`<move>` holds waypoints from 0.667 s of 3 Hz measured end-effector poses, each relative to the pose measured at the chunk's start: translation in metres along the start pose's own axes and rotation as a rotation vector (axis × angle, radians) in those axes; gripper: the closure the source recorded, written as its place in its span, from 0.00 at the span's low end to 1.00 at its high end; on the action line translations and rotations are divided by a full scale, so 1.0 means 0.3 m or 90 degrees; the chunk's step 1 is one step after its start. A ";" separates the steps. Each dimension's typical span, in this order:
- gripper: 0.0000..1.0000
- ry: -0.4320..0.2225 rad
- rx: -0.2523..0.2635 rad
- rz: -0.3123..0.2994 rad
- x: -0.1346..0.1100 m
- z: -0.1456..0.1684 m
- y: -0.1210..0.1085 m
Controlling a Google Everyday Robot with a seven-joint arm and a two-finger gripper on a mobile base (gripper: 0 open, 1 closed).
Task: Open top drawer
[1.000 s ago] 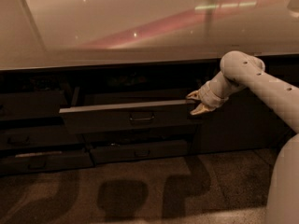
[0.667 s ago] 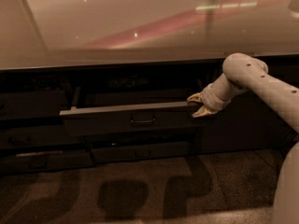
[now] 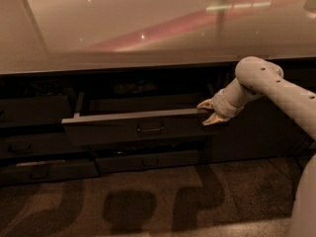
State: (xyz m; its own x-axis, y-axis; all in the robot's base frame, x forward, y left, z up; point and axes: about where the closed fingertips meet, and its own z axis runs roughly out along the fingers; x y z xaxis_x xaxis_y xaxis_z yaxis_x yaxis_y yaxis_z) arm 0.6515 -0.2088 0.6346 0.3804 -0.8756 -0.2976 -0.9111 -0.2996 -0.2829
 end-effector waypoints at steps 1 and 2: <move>1.00 -0.009 -0.008 0.002 -0.018 -0.008 -0.017; 1.00 -0.011 0.002 -0.003 -0.043 -0.039 -0.021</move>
Offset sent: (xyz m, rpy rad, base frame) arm -0.0226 0.0245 0.1085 0.0258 -0.1121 0.0334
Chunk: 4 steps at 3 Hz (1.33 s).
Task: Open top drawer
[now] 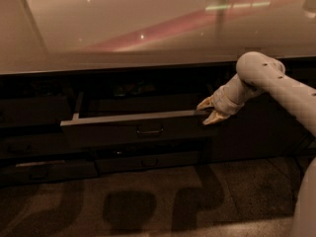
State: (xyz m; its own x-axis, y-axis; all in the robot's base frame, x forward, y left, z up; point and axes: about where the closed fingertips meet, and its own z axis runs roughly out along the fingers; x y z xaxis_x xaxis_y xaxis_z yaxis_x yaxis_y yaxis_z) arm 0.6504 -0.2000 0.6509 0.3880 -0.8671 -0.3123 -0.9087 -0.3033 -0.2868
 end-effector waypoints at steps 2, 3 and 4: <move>1.00 0.022 0.042 -0.015 -0.098 -0.157 -0.004; 1.00 0.050 0.081 -0.023 -0.171 -0.323 -0.016; 1.00 0.069 0.107 -0.028 -0.213 -0.430 -0.018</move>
Offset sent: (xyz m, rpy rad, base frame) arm -0.0408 0.0152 0.1444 -0.0354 -0.2036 -0.0163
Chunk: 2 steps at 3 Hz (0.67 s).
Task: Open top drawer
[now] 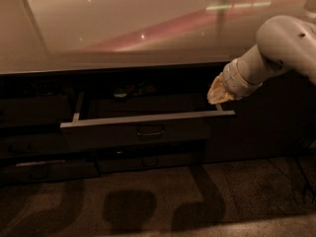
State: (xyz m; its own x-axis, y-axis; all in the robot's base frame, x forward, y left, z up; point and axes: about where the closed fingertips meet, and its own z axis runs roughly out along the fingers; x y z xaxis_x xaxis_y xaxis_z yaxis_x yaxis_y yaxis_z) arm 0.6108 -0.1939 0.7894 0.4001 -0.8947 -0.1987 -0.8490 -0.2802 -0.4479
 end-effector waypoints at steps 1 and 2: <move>1.00 0.001 0.002 -0.001 -0.003 -0.007 -0.003; 1.00 -0.060 0.000 0.006 0.014 0.014 0.004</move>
Offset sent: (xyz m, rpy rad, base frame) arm 0.0083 -0.0187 -0.0159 0.3550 0.1273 0.1369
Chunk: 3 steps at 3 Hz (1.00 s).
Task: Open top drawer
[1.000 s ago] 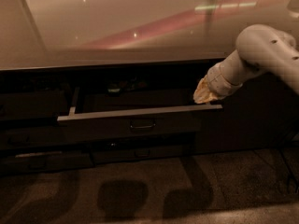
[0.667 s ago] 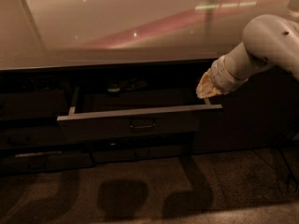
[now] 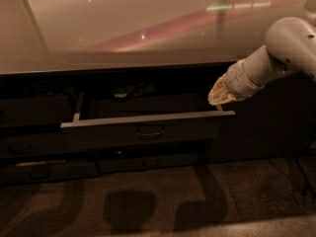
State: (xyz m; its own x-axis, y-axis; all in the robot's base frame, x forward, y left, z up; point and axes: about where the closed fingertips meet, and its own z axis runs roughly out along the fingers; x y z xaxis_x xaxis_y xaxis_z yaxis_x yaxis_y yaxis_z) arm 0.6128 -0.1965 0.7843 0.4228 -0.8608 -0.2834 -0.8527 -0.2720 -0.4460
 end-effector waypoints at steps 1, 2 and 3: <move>1.00 -0.114 0.000 0.012 0.033 0.028 0.011; 1.00 -0.134 0.004 0.015 0.031 0.029 -0.003; 1.00 -0.134 0.004 0.016 0.031 0.029 -0.003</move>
Offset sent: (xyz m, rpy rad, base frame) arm 0.0034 -0.0051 -0.0103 0.1397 0.0501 0.0556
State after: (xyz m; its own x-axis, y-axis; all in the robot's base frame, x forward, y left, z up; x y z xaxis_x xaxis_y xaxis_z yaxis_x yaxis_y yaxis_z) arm 0.6201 -0.2005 0.7746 0.4572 -0.7582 -0.4648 -0.8621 -0.2492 -0.4413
